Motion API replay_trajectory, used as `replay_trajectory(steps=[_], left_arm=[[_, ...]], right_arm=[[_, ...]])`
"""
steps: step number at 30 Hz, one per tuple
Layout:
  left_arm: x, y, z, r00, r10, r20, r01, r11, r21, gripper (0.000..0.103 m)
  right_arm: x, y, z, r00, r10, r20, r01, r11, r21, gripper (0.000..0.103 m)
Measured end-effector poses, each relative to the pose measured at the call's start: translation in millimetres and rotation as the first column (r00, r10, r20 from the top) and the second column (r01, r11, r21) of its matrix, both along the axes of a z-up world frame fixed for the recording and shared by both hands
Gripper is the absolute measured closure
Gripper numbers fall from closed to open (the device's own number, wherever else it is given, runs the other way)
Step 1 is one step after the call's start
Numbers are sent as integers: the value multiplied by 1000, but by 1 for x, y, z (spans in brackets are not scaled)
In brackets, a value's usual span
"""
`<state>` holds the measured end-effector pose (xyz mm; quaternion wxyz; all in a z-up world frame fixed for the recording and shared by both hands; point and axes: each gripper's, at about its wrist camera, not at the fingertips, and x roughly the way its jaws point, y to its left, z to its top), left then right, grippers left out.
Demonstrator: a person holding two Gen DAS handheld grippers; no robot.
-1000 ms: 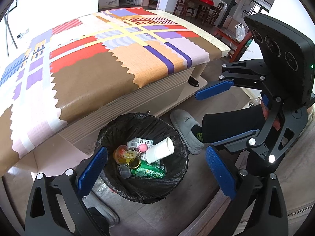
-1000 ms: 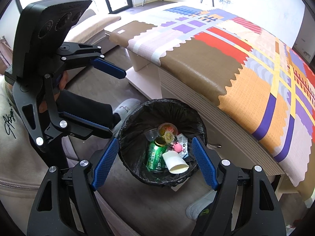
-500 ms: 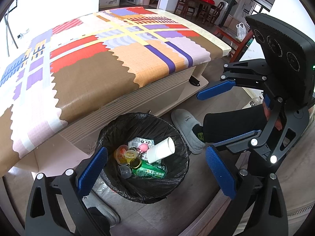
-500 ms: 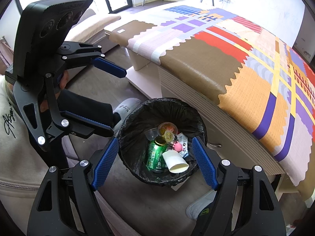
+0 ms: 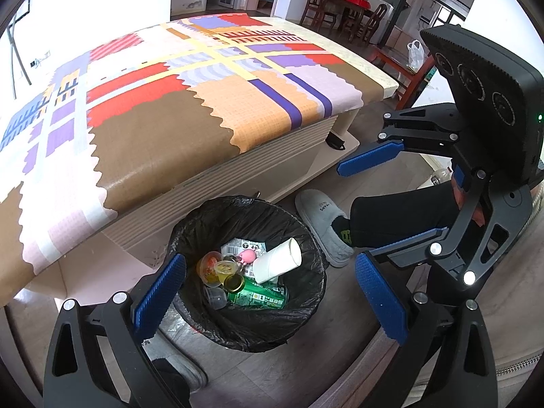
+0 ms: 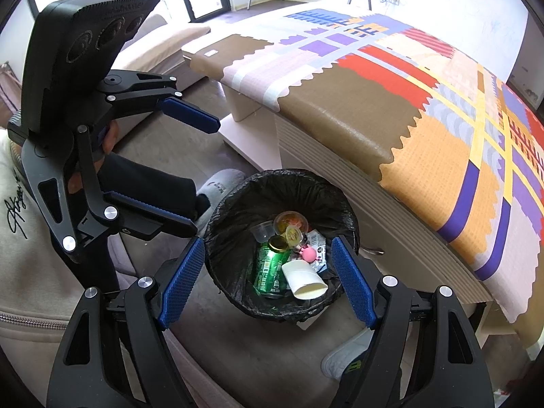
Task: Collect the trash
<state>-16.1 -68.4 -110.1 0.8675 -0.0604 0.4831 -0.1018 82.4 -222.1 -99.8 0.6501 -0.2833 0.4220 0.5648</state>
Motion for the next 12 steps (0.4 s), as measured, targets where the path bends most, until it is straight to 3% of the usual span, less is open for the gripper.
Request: replay_trajectory(steps=[12], left_arm=[[1, 3, 1, 1000, 9, -3, -9, 1000, 5, 3]], right_arm=[[0, -1, -1, 1000, 4, -1, -4, 1000, 1, 26]])
